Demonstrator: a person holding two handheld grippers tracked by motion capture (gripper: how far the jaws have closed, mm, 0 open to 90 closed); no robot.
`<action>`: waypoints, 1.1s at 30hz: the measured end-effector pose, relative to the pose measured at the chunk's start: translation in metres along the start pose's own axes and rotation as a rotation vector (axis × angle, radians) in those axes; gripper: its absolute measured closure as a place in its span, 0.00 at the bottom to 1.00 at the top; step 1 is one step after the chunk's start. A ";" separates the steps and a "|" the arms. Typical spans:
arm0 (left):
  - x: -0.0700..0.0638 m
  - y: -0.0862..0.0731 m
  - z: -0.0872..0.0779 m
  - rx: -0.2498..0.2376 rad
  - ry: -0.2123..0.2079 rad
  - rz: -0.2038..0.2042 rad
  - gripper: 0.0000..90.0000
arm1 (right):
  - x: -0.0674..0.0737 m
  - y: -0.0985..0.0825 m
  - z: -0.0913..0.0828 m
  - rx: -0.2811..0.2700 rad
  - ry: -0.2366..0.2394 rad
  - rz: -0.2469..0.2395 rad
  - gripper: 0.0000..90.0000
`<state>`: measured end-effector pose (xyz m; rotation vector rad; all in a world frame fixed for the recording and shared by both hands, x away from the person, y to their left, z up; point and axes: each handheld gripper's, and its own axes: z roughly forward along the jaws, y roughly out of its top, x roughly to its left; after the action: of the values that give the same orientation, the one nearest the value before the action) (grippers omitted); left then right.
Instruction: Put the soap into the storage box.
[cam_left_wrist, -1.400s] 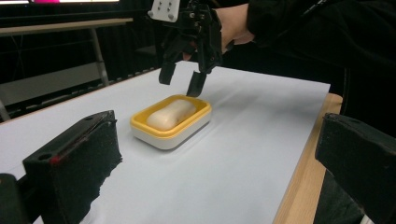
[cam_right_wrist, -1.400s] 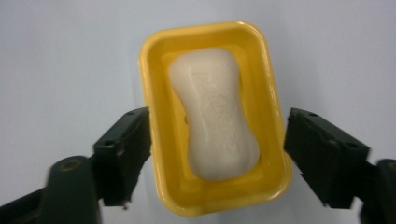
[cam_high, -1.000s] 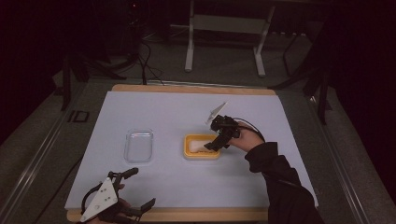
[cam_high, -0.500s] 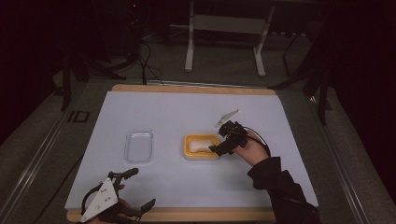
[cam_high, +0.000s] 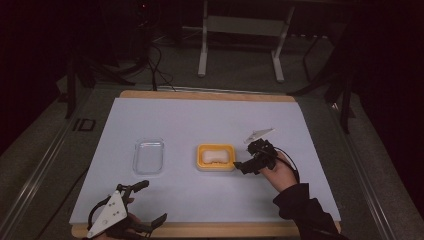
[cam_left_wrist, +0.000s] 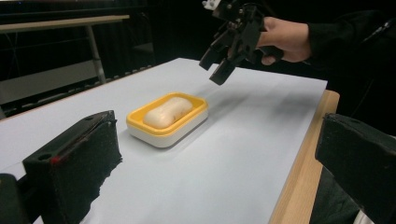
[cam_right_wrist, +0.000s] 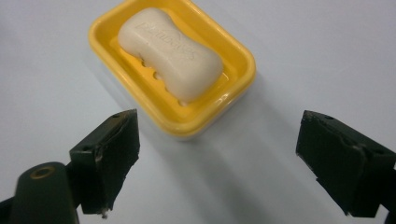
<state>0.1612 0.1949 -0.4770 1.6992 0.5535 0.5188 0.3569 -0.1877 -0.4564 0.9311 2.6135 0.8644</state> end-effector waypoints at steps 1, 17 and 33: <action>0.000 0.000 0.000 0.000 0.000 0.000 0.00 | 0.001 -0.002 -0.001 -0.005 0.001 0.005 0.15; 0.000 0.000 0.002 0.011 -0.002 -0.001 0.00 | 0.016 -0.038 -0.014 -0.057 -0.078 0.055 0.15; -0.002 0.000 0.002 0.023 -0.013 0.000 0.00 | 0.021 -0.075 -0.024 -0.097 -0.116 0.137 0.15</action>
<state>0.1613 0.1919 -0.4773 1.7230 0.5520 0.5033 0.2937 -0.2314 -0.4832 1.1093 2.4103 0.9319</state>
